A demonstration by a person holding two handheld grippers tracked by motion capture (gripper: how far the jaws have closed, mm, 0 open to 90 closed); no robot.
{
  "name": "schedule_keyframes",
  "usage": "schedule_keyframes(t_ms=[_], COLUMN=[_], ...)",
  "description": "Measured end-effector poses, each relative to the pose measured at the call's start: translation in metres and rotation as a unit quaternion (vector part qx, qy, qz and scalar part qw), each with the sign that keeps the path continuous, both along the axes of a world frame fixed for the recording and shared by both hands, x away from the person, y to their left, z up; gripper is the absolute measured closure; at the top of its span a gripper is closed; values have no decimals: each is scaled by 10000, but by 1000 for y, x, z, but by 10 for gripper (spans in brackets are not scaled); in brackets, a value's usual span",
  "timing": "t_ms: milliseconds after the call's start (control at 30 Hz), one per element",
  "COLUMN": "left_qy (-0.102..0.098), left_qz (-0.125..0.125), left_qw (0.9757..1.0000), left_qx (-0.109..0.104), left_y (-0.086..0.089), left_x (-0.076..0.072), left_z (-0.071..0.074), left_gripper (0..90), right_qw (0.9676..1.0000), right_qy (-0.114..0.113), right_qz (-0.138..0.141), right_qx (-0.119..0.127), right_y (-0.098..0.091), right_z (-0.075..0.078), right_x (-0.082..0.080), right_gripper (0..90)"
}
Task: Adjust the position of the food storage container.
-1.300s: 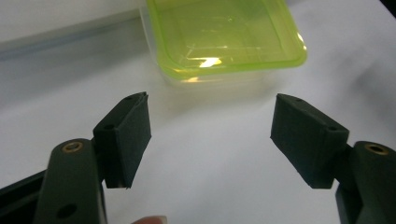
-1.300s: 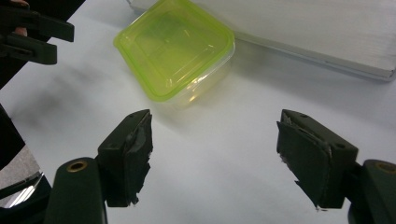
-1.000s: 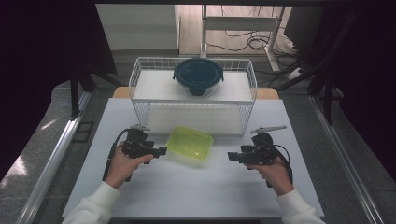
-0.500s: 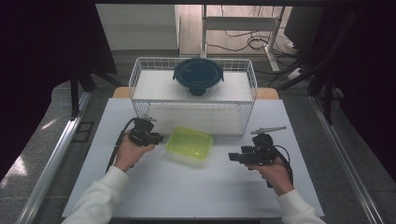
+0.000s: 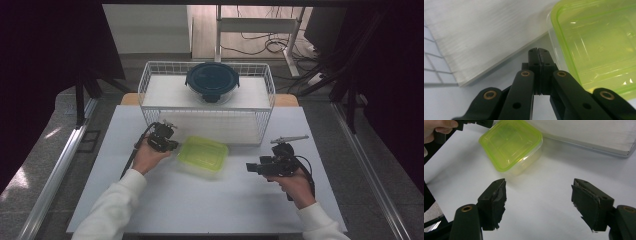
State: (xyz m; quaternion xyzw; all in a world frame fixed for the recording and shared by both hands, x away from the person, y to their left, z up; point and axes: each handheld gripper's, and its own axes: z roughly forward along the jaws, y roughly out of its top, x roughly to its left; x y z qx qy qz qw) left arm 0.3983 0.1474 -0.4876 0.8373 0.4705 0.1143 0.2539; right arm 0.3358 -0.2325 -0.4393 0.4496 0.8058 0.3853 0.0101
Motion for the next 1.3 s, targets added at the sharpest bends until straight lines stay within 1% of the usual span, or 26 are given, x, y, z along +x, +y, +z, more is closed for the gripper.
schedule_keyframes(t_ms=[33, 67, 133, 167, 267, 367, 400, 467, 500, 533, 567, 600, 633, 667, 700, 733, 767, 867, 967, 1133, 1300], left_qy=[26, 43, 85, 85, 124, 179, 202, 197, 210, 213, 240, 247, 247, 249, 249, 256, 286, 313, 321, 313, 318], left_qz=[34, 15, -73, -73, -100, -126, -182, -178, -231, -224, -292, -375, -375, -460, -460, -587, -591, -627, -735, -867, -1029], left_qw=[10000, 10000, 9999, 9999, 9999, 9998, 9996, 9996, 9995, 9995, 9992, 9989, 9989, 9985, 9985, 9979, 9978, 9974, 9966, 9954, 9938], left_qx=[-7, 17, -19, -19, 53, -31, -33, -29, -50, -101, -86, -107, -107, -141, -141, -54, -122, -165, -211, -269, -264], left_y=[-2, -3, -6, -6, -8, -7, -8, -10, -11, -13, -14, -19, -19, -25, -25, -27, -33, -38, -45, -59, -74], left_x=[1, 2, 4, 4, 5, 6, 5, 4, 4, 3, 2, 0, 0, -2, -2, -2, -5, -7, -9, -12, -13], left_z=[-1, -2, -5, -5, -7, -8, -7, -7, -7, -8, -7, -7, -7, -8, -8, -7, -8, -9, -9, -7, -6], left_gripper=[900, 900, 900, 900, 900, 900, 900, 900, 900, 900, 900, 900, 900, 900, 900, 900, 900, 900, 900, 900, 900], right_qw=[10000, 10000, 10000, 10000, 10000, 10000, 10000, 10000, 10000, 10000, 10000, 10000, 10000, 10000, 10000, 9999, 9999, 9999, 9999, 9999, 9999], right_qy=[-4, -6, 5, 5, -7, -18, -19, -18, -4, -20, -19, -37, -37, -36, -36, -48, -50, -69, -67, -80, -76], right_qz=[-1, 0, -15, -15, 1, 20, 14, 11, -3, -18, -28, -30, -30, -49, -49, -45, -48, -41, -68, -74, -85], right_qx=[-1, 1, 16, 16, 28, 23, 29, 32, 42, 44, 58, 69, 69, 74, 74, 88, 97, 109, 106, 112, 115], right_y=[0, -1, -1, -1, -1, -1, -1, -1, -2, -2, -3, -4, -4, -4, -4, -5, -6, -6, -7, -9, -9], right_z=[0, 0, 0, 0, 0, 1, 1, 1, 1, 2, 2, 3, 3, 3, 3, 4, 4, 5, 6, 6, 7], right_x=[0, 0, 0, 0, 0, -1, 0, 0, 0, 0, 0, 1, 1, 0, 0, 0, 0, 0, 0, 0, 1], right_gripper=[277, 277, 277, 277, 277, 277, 277, 277, 277, 277, 277, 278, 278, 278, 278, 279, 279, 279, 279, 279, 280])
